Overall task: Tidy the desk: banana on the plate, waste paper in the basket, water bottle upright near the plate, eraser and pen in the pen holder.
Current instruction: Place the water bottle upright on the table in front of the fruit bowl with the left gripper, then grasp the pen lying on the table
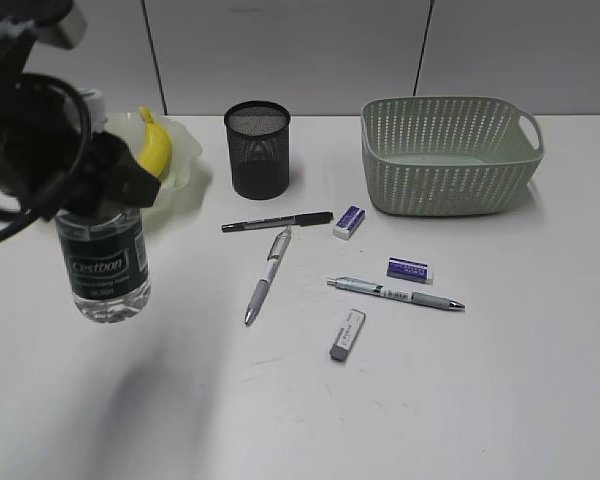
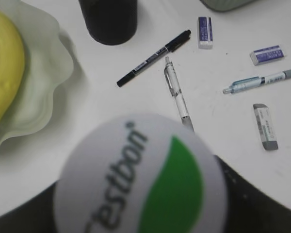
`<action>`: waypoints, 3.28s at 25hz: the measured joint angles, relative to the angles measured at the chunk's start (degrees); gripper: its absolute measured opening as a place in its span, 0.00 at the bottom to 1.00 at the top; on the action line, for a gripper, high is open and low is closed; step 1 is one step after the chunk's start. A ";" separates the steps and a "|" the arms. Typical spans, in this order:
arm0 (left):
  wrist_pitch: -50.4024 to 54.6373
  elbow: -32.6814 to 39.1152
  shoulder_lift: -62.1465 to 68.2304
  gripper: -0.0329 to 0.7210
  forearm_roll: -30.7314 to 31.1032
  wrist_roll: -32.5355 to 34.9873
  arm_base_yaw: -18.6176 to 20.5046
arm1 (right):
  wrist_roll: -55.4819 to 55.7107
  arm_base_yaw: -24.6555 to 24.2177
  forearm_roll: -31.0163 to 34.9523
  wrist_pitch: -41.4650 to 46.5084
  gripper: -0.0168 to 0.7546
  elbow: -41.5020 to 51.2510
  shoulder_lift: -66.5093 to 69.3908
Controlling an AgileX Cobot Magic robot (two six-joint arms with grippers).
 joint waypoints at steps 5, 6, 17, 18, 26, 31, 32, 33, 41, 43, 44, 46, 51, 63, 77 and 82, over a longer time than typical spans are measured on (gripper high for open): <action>-26.80 19.12 -5.63 0.69 -2.39 -0.11 0.00 | 0.00 0.00 0.00 -0.05 0.63 0.00 0.00; -32.96 22.12 -5.63 0.69 -2.77 -0.11 -0.07 | 0.00 0.00 0.00 -0.05 0.63 0.00 0.00; -53.22 27.26 9.01 0.69 -2.47 -0.11 -0.01 | -0.05 0.00 0.00 -0.05 0.63 0.00 0.00; -53.29 27.26 10.29 0.69 -2.47 -0.11 -0.01 | -0.05 0.00 0.00 -0.05 0.63 0.00 0.00; -56.24 26.88 12.09 0.69 -2.30 -0.11 -0.01 | -0.05 0.00 0.00 -0.05 0.63 0.00 0.00; -56.30 26.88 12.11 0.71 -2.35 -0.11 -0.01 | -0.05 0.00 0.00 -0.05 0.63 0.00 0.00; -56.30 26.88 12.11 0.72 -2.35 -0.11 -0.01 | -0.05 0.00 0.00 -0.05 0.63 0.00 0.00; -56.30 26.88 12.11 0.72 -2.35 -0.11 -0.01 | -0.05 0.00 0.00 -0.05 0.63 0.00 0.00; -56.30 26.88 12.16 0.85 -4.21 -0.11 -0.01 | -0.05 0.00 0.00 -0.05 0.63 0.00 0.00; -56.30 26.88 12.16 0.90 -5.70 -0.11 -0.01 | -0.05 0.00 0.00 -0.05 0.63 0.00 0.00; -56.30 26.88 12.16 0.92 -6.05 -0.11 -0.01 | -0.05 0.00 0.00 -0.05 0.63 0.00 0.00; -56.24 26.88 12.04 0.93 -6.29 -0.11 -0.01 | -0.05 0.00 0.00 -0.05 0.63 0.00 0.00; -55.94 26.88 8.20 0.93 -6.65 -0.11 -0.01 | -0.05 0.00 0.00 -0.05 0.63 0.00 0.00; -42.73 26.88 -12.50 0.89 -6.77 -0.11 -0.01 | -0.05 0.00 0.00 -0.05 0.63 0.00 0.00; 18.30 20.41 -51.41 0.76 -0.29 -1.56 -0.01 | -0.05 0.00 0.00 -0.05 0.63 0.00 0.00; 36.81 19.44 -56.28 0.73 3.50 -5.51 -0.01 | -0.05 0.00 0.00 -0.10 0.63 0.00 -0.04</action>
